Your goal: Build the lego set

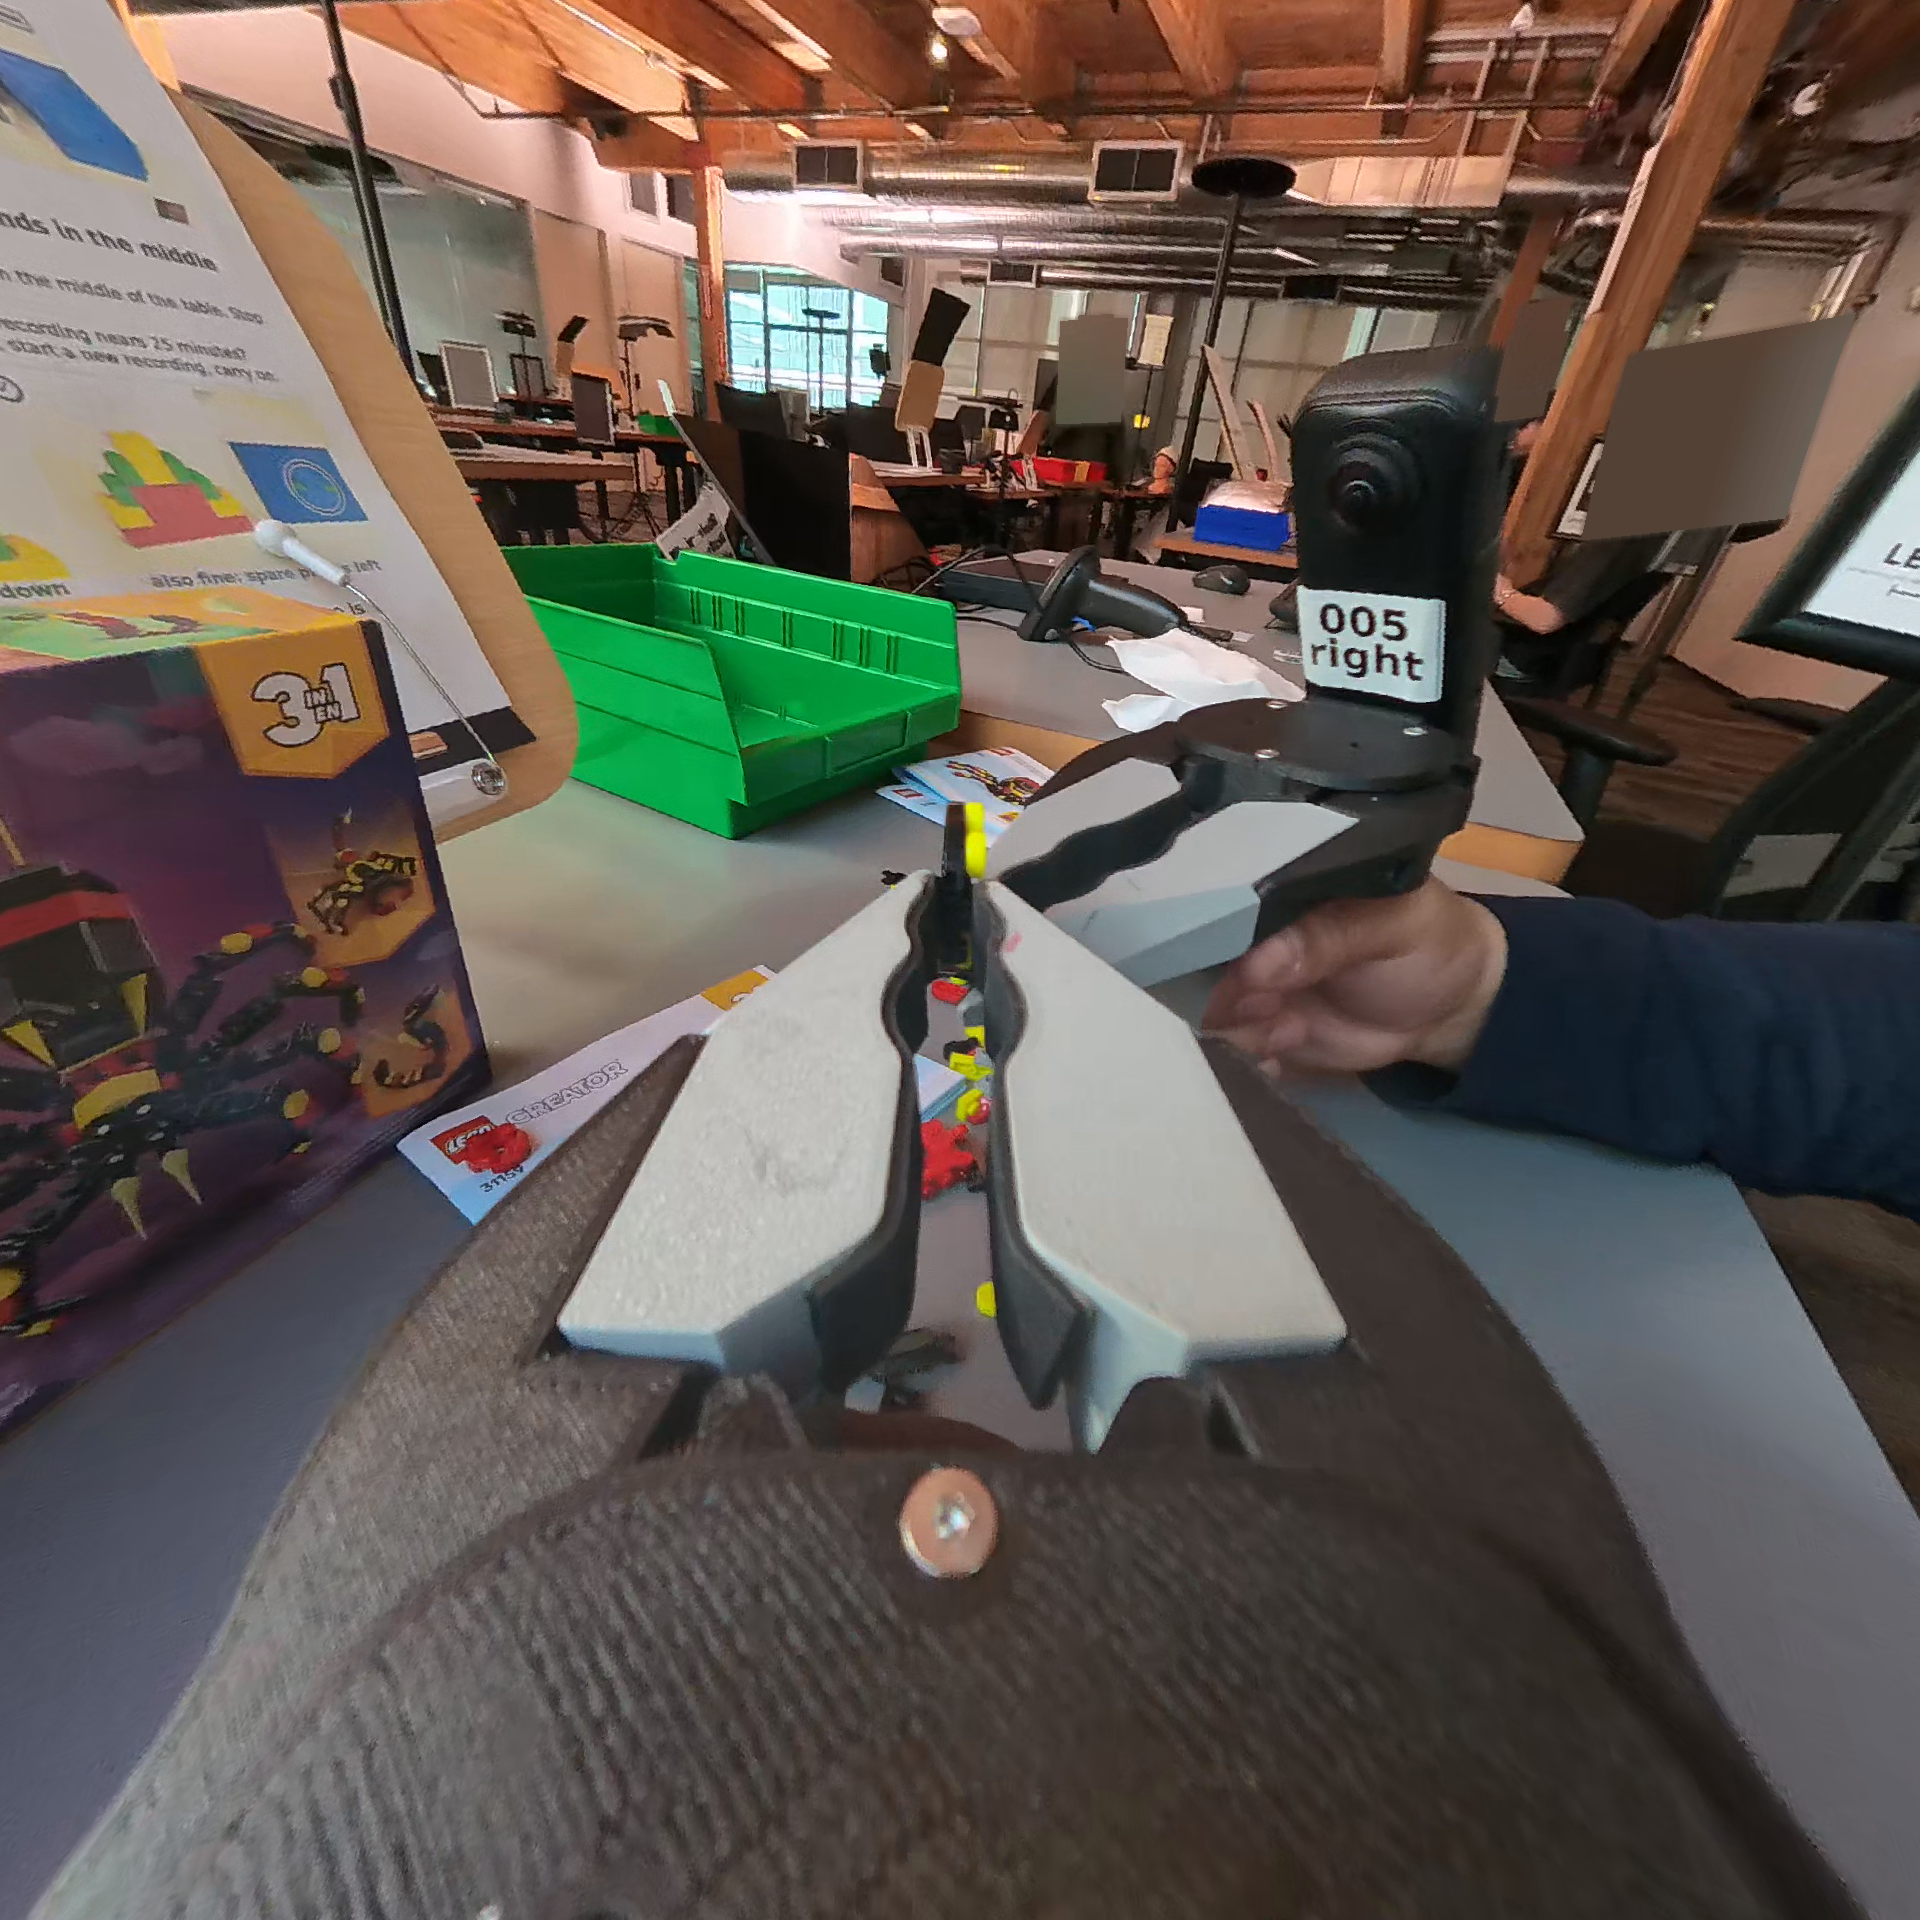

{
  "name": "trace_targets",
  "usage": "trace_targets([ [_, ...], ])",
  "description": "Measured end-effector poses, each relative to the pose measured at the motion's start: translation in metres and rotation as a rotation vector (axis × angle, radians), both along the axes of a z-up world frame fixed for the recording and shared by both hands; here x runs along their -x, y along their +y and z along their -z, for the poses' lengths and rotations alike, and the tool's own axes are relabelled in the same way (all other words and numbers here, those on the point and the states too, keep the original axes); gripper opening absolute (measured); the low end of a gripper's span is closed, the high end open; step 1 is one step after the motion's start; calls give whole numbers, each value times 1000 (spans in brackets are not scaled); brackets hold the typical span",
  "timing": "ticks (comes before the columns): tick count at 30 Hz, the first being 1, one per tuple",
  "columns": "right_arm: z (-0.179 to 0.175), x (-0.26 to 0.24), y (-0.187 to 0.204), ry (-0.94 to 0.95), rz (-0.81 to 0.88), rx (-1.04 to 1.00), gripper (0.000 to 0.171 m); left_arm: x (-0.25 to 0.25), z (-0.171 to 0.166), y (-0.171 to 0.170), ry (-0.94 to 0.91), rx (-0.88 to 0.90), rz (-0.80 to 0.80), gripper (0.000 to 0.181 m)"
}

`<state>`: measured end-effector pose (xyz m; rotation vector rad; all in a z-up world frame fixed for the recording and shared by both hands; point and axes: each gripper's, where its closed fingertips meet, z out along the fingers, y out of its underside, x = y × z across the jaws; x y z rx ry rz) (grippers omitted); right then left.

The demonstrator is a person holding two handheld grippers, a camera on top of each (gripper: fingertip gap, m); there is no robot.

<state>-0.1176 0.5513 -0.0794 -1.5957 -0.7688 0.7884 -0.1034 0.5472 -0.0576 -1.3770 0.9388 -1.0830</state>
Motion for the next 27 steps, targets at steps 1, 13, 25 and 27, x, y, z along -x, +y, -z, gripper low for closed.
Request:
trace_targets([
  [1,-1,0,0,5,-3,2,11,0,-1,-1,-4,8,9,2],
  [13,-2,0,1,3,8,-11,12,3,-8,-1,-71,79,45,1],
  [25,-4,0,2,3,20,-33,11,12,-11,10,-128,178,32,2],
  [27,-3,-1,3,-9,33,-34,12,11,-10,9,-119,171,31,1],
])
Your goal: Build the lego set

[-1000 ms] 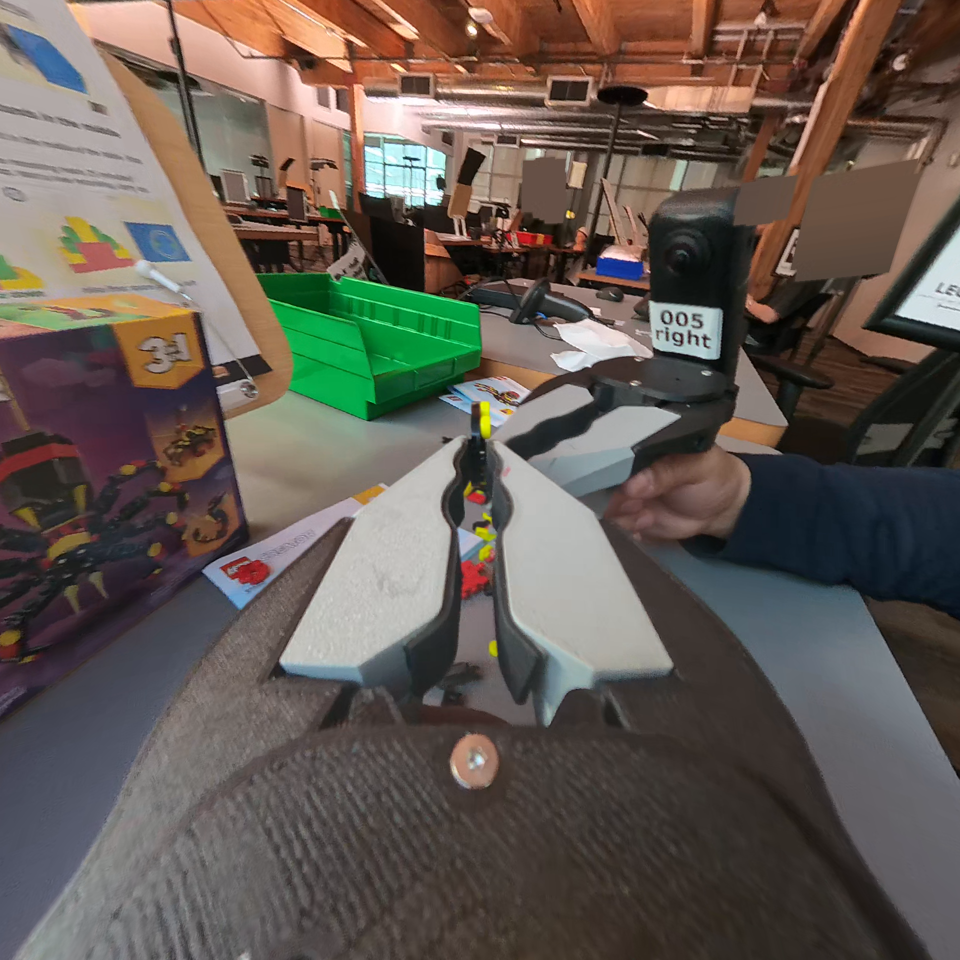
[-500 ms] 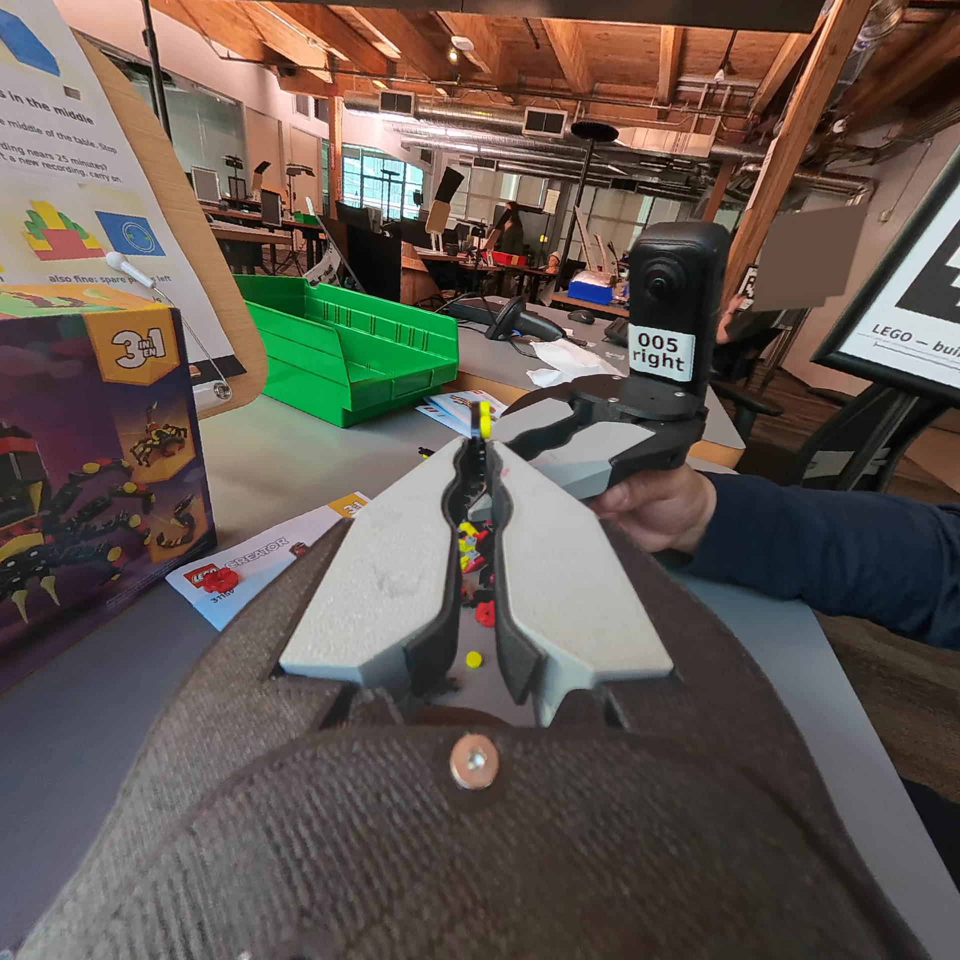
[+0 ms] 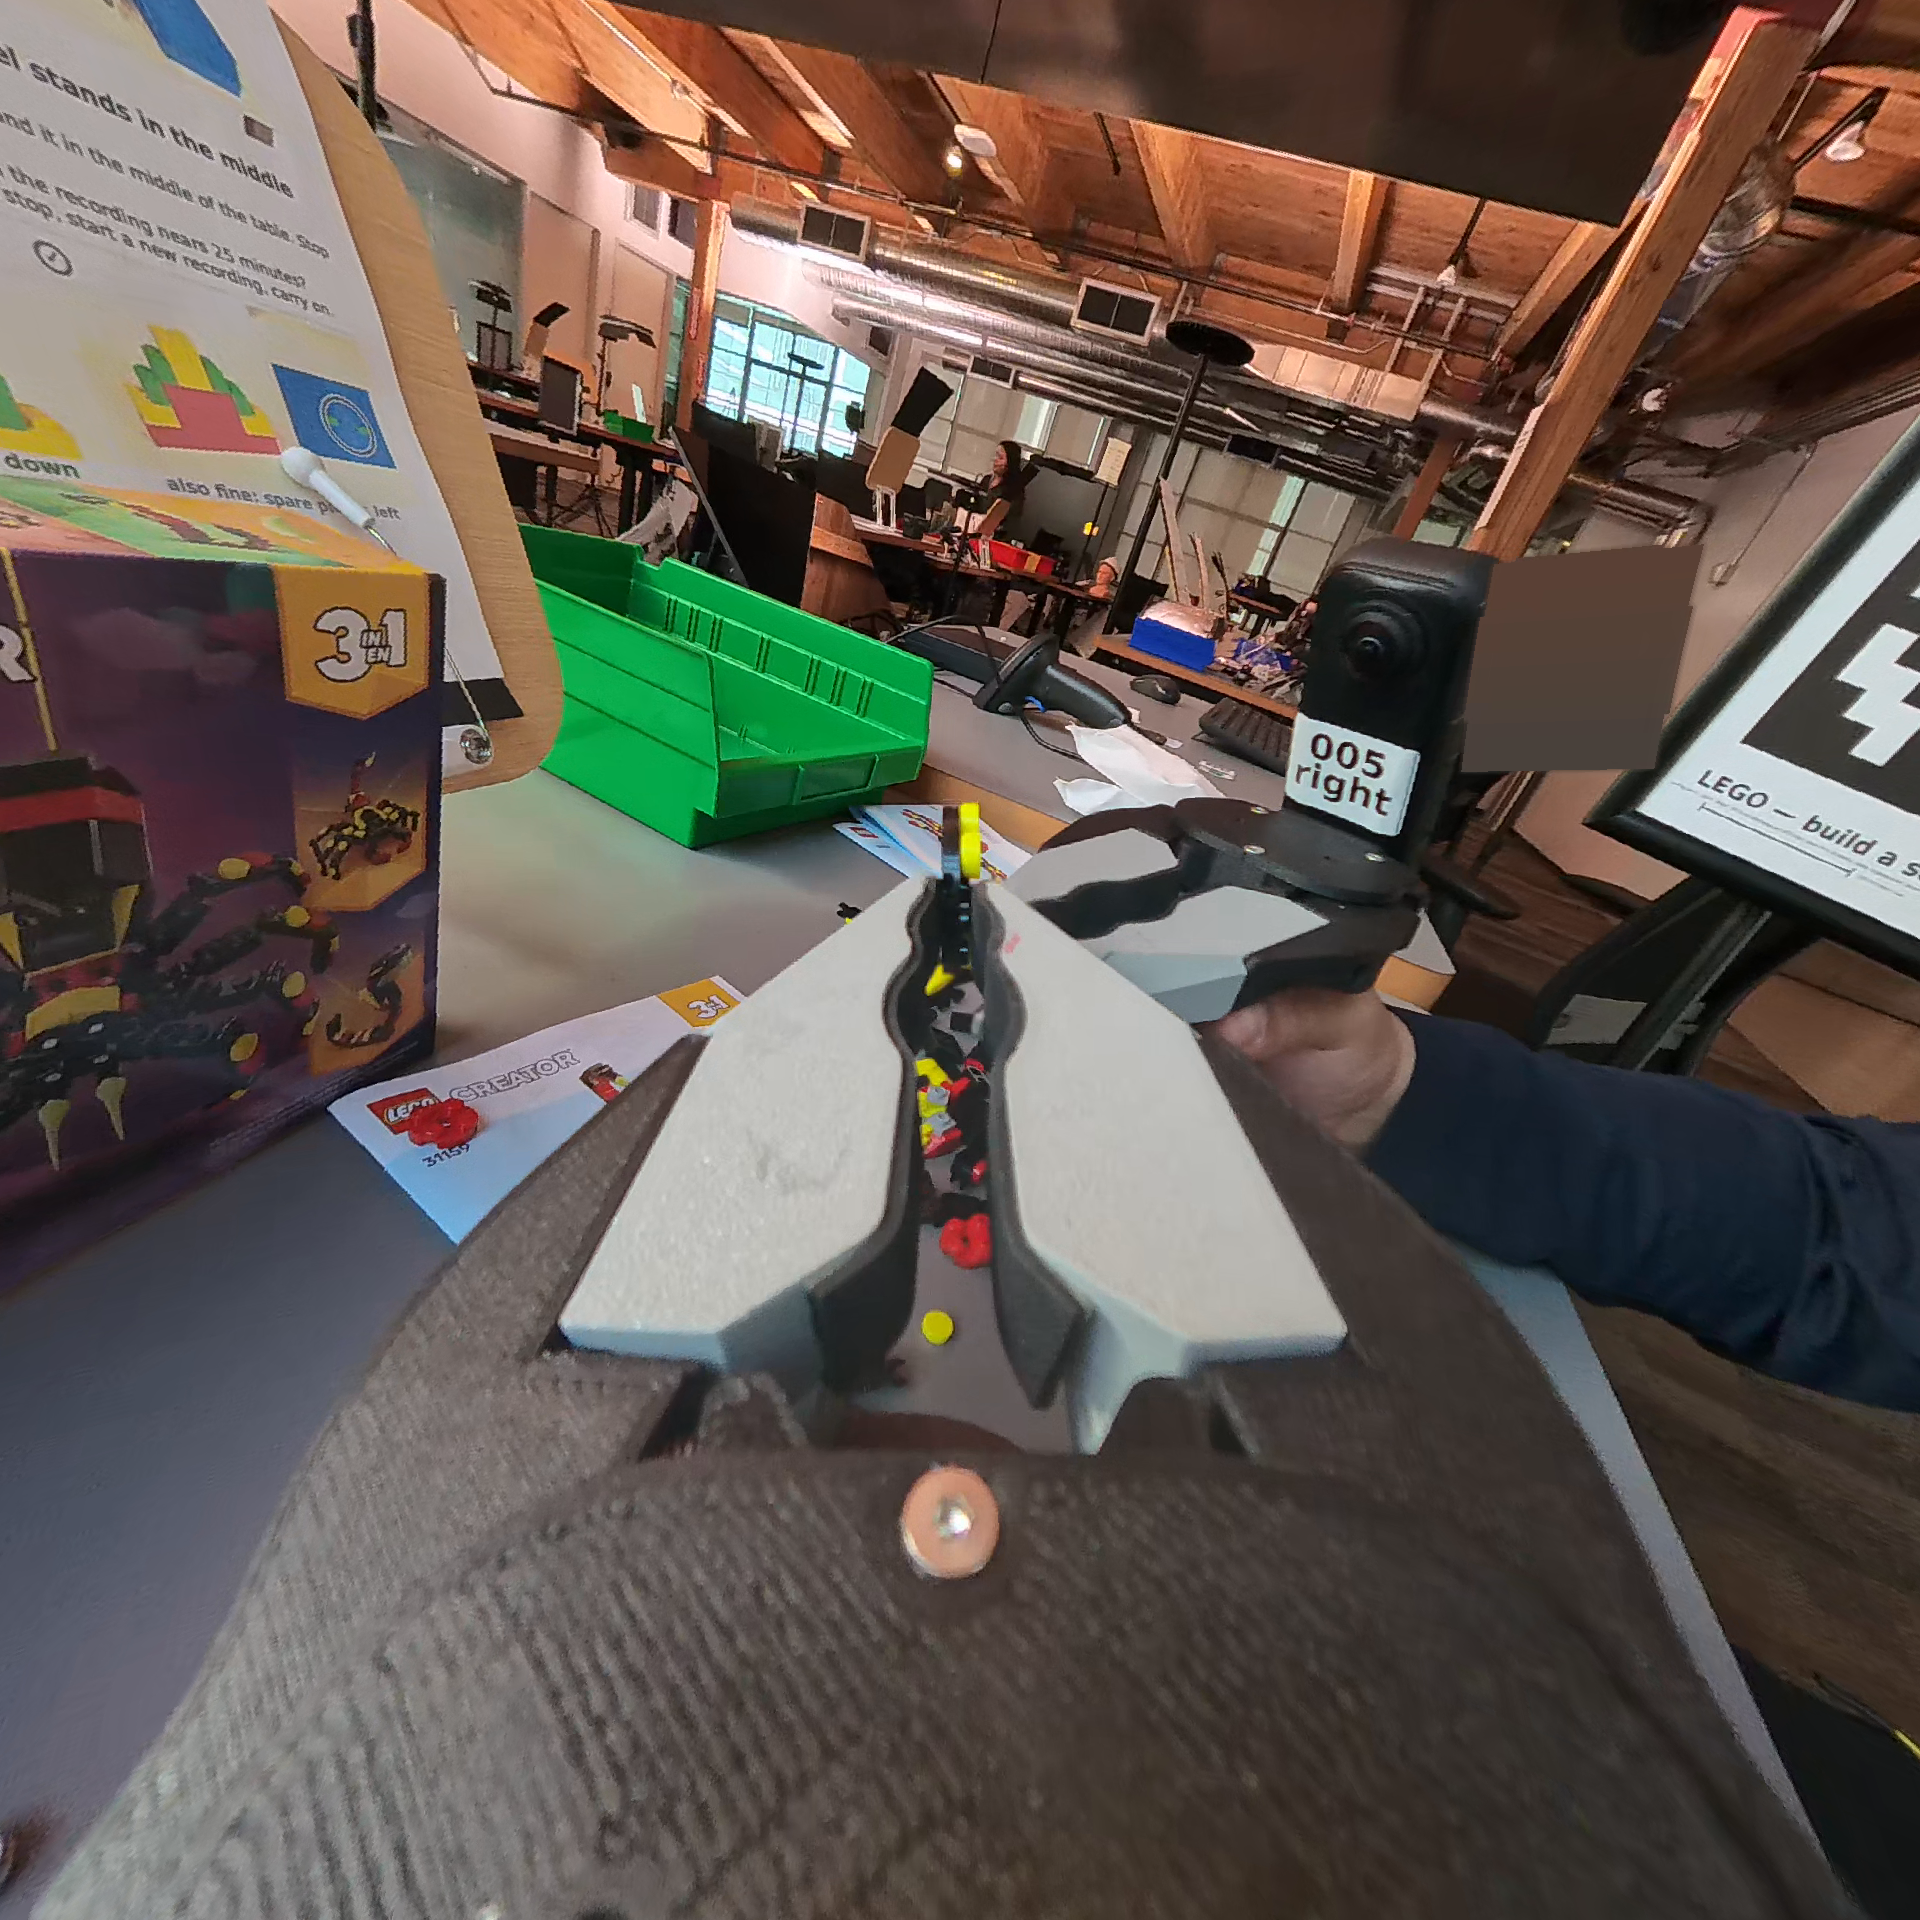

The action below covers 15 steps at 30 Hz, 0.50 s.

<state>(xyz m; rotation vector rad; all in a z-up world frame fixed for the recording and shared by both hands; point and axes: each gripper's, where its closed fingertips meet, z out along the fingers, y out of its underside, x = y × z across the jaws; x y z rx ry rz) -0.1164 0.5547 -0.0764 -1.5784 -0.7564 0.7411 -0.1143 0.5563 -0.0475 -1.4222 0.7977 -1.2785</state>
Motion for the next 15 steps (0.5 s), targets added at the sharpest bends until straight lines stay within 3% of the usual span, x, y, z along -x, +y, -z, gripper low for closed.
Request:
trace_targets([
  [8,32,0,-2,-341,7,-74,13,1,2,2,16,-2,-9,1],
  [12,69,11,-33,-495,-206,73,19,0,5,2,35,-6,-13,2],
  [15,81,3,-20,-575,-120,62,24,0,8,4,49,5,-19,2],
])
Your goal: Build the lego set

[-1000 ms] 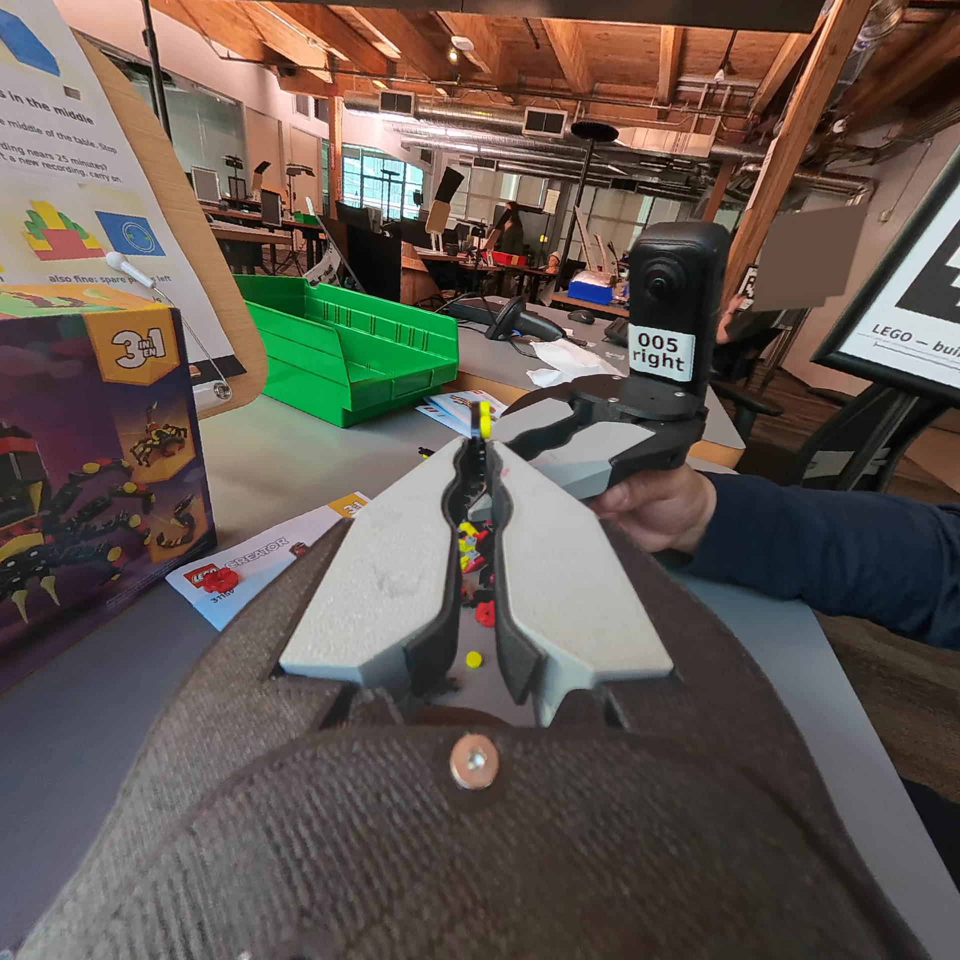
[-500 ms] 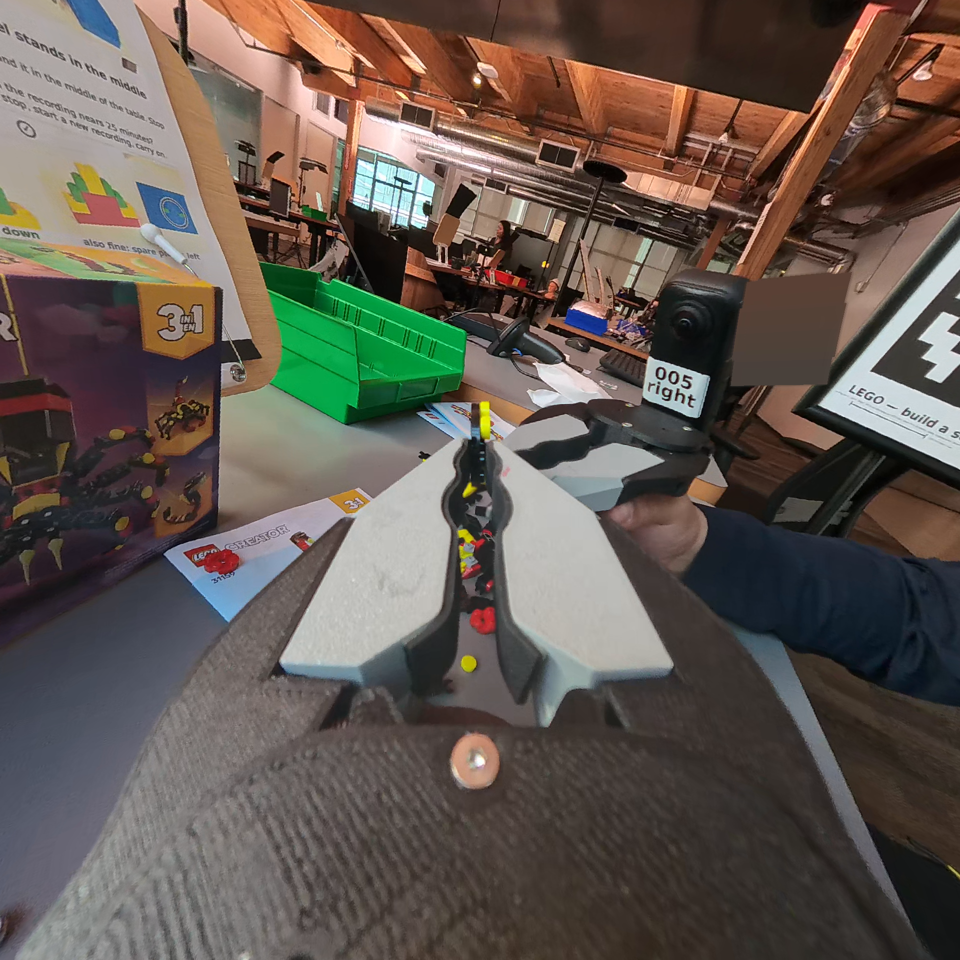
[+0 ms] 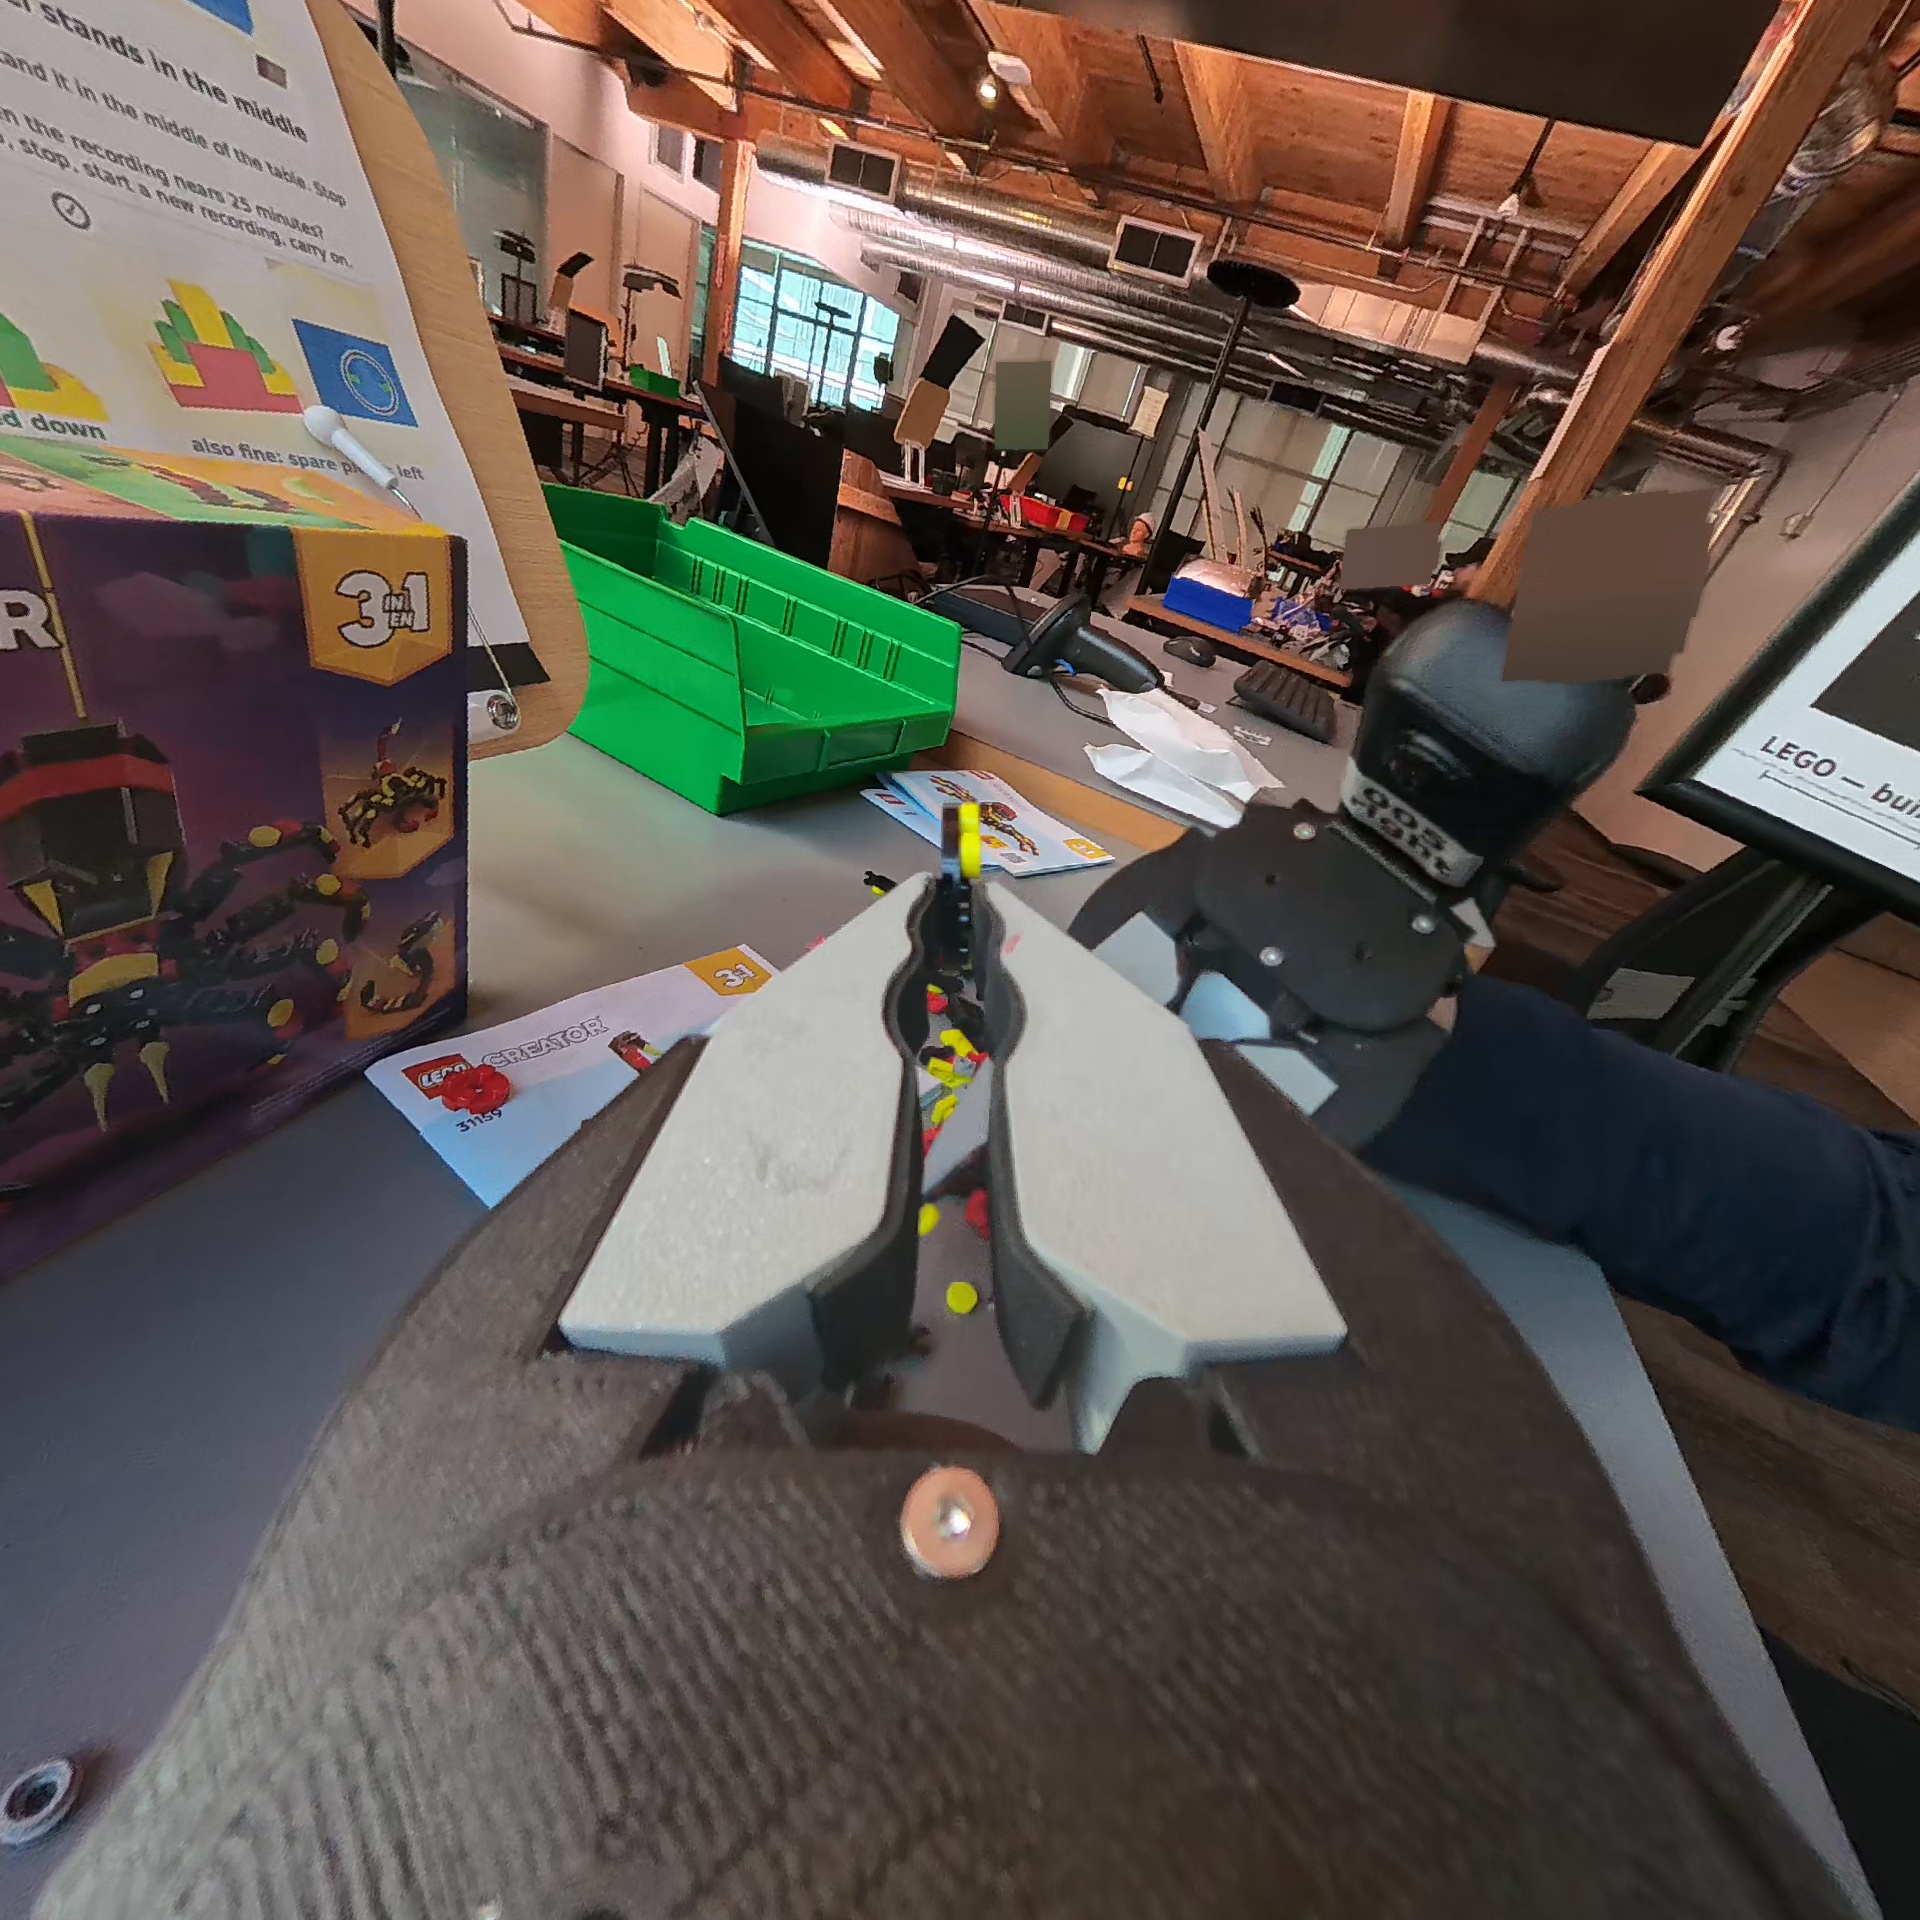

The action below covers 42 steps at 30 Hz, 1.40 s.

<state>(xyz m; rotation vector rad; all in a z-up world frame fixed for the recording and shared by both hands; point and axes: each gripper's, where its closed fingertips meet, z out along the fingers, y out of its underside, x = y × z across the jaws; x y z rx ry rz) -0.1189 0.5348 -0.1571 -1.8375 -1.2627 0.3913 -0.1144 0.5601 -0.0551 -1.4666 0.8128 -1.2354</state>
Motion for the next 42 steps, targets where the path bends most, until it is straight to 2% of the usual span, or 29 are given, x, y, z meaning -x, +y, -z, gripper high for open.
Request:
trace_targets([
  [2,8,3,-11,-10,-41,92,17,0,2,1,6,9,-2,1],
  [4,12,4,-20,6,-60,196,21,0,3,1,13,16,0,2],
  [7,6,1,-9,26,-12,130,27,-2,7,1,29,24,5,2],
  [10,13,3,-20,45,-35,258,25,-3,9,0,43,22,7,2],
  [11,12,2,-18,46,-23,251,25,-3,11,0,48,24,8,2],
  [14,8,1,-13,66,-6,220,39,-4,13,0,59,28,10,2],
  [17,13,-3,-13,83,12,300,28,-3,14,1,63,30,9,2],
  [20,9,-5,-9,95,31,267,39,-3,15,2,63,36,7,2],
  [24,14,-8,-9,47,40,243,31,-3,15,2,61,39,7,2],
  [26,10,-7,-4,35,48,178,50,-3,16,2,65,39,8,2],
  [32,-37,-2,7,308,61,104,27,-2,13,2,56,37,6,2],
  [34,-48,-2,7,387,65,111,27,-2,13,2,54,35,6,2],
  [40,-76,-4,6,724,48,376,24,-6,7,-7,24,-5,49,2],
  [42,-85,-3,-3,827,-22,501,26,-7,0,-15,-5,-34,79,1],
])
